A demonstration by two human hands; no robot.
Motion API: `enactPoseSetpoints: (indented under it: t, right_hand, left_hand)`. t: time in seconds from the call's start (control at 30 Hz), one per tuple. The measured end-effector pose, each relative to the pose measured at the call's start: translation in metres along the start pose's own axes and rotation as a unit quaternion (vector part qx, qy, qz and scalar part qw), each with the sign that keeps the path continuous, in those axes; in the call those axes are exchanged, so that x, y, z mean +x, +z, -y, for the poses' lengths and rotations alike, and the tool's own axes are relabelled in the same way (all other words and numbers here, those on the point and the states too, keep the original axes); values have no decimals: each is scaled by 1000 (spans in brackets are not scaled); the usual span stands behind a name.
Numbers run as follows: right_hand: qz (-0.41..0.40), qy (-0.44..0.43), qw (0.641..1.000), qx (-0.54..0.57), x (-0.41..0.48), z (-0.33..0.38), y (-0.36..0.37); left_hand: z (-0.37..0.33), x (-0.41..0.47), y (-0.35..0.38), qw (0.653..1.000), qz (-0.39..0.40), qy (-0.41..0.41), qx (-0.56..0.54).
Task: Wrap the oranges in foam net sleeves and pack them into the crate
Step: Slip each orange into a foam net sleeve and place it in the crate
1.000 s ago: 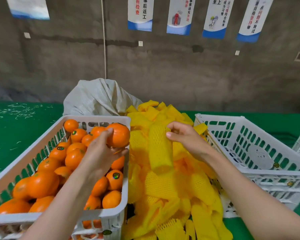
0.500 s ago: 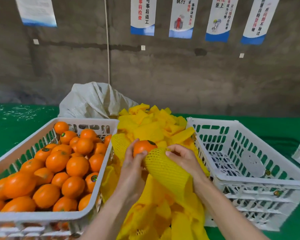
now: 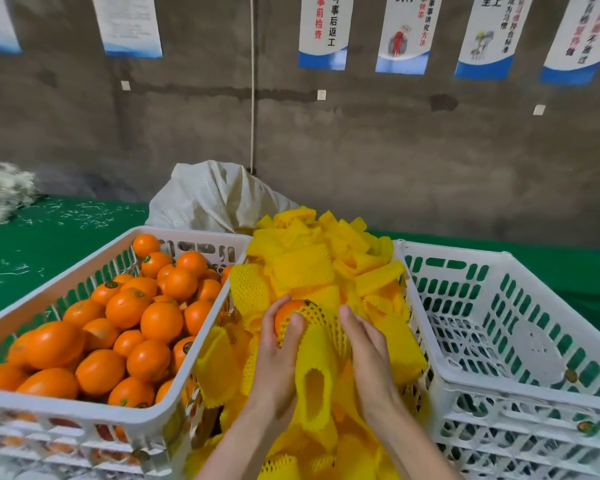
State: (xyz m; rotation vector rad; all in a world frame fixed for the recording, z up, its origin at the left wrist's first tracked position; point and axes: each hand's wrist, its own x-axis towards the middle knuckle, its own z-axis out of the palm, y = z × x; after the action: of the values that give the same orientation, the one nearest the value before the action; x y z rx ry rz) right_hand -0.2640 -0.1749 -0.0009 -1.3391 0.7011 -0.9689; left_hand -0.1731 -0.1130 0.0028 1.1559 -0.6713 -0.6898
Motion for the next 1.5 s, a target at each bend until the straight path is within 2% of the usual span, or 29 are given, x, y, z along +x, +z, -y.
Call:
enactPoseSetpoints:
  t: [0.07,0.13,0.2,0.27,0.4,0.5,0.57,0.67,0.8,0.83,0.9,1.0,1.1,1.17,1.23,1.37,1.5]
  right_hand:
    - [20,-62,994,-92,4,0,4]
    - [2,-150,975,-164,7,-2,5]
    - [-6,-213,961,-178,8,-5,4]
    - [-14,-252,951,-177,10,-6,2]
    - [-23,-244,960,-132,17,-4,1]
    - [13,-182,980,-83,17,-8,0]
    - [43,-142,987,-57,16,-11,0]
    - [84,-88,991,-63,17,-5,1]
    - [136,86,983,-89,18,10,-2]
    - [154,102,978,-92,17,13,-4]
    - [179,86,974,-109,11,18,-2]
    - [161,37,976,-139,5,22,3]
    - [103,13,990,-100,7,14,7]
    - [48,28,997,-48,5,12,12]
    - [15,66,998,4,6,12,14]
    - [54,127,986,95,18,18,17]
    - [54,171,979,98,26,17,15]
  left_hand:
    - [1,2,-5,998,-13,-35,-42]
    - [-1,3,-7,978,-21,-131,-162]
    - [-1,4,-10,947,-10,-208,-245]
    - [0,3,-12,936,12,-226,-268]
    - [5,5,-17,929,38,-248,-272]
    - [6,5,-17,919,107,-262,-273]
    - [7,6,-16,921,126,-250,-270]
    - [10,11,-12,939,75,-224,-249]
    - [6,18,-14,971,39,-186,-142]
    - [6,19,-13,976,25,-184,-116]
    - [7,22,-11,984,7,-167,-60]
    - [4,26,-10,994,-5,-107,30]
    - [0,32,-10,988,-33,-11,149]
    - [-2,35,-10,978,-48,45,200]
    - [-1,38,-11,975,-76,75,197]
    - [3,43,-10,985,-120,77,94]
    - [5,46,-12,977,-107,126,136]
